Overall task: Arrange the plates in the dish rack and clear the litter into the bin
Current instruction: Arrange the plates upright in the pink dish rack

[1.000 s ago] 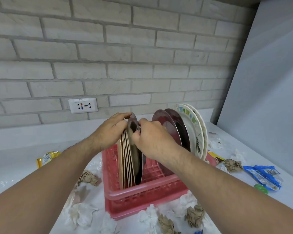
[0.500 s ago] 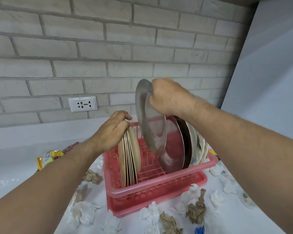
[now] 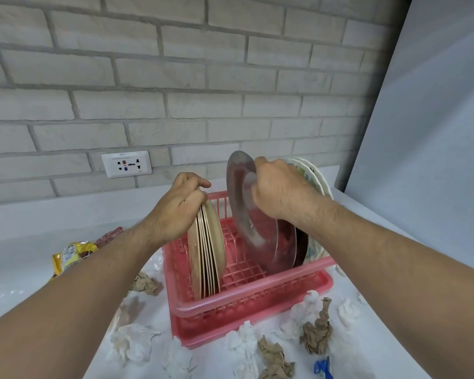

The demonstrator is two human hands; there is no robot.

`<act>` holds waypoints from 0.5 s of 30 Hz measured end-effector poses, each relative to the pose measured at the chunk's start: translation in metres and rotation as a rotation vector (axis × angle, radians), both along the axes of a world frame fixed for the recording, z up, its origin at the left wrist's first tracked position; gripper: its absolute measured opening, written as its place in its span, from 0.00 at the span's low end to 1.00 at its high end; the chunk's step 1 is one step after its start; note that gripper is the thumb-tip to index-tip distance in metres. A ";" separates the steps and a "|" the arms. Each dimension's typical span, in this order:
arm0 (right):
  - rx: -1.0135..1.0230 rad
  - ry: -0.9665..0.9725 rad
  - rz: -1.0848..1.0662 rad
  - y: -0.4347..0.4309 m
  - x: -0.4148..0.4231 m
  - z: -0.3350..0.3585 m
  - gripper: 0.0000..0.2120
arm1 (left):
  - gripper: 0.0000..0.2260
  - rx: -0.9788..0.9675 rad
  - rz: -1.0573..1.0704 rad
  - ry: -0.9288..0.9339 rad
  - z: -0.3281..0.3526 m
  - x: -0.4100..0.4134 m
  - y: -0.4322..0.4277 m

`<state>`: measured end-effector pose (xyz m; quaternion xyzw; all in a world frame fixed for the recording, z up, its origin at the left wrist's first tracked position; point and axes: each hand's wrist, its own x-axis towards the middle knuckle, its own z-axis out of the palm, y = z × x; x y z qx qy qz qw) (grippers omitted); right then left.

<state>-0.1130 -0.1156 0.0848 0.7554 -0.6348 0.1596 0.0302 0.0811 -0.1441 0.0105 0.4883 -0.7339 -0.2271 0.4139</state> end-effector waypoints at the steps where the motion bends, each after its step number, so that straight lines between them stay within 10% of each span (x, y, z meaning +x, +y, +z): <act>1: -0.017 0.005 -0.006 0.001 -0.002 0.001 0.13 | 0.19 0.002 0.001 0.007 0.000 0.000 0.000; 15: -0.004 0.029 0.032 0.004 0.001 -0.034 0.26 | 0.19 0.001 0.003 -0.014 0.001 0.000 0.001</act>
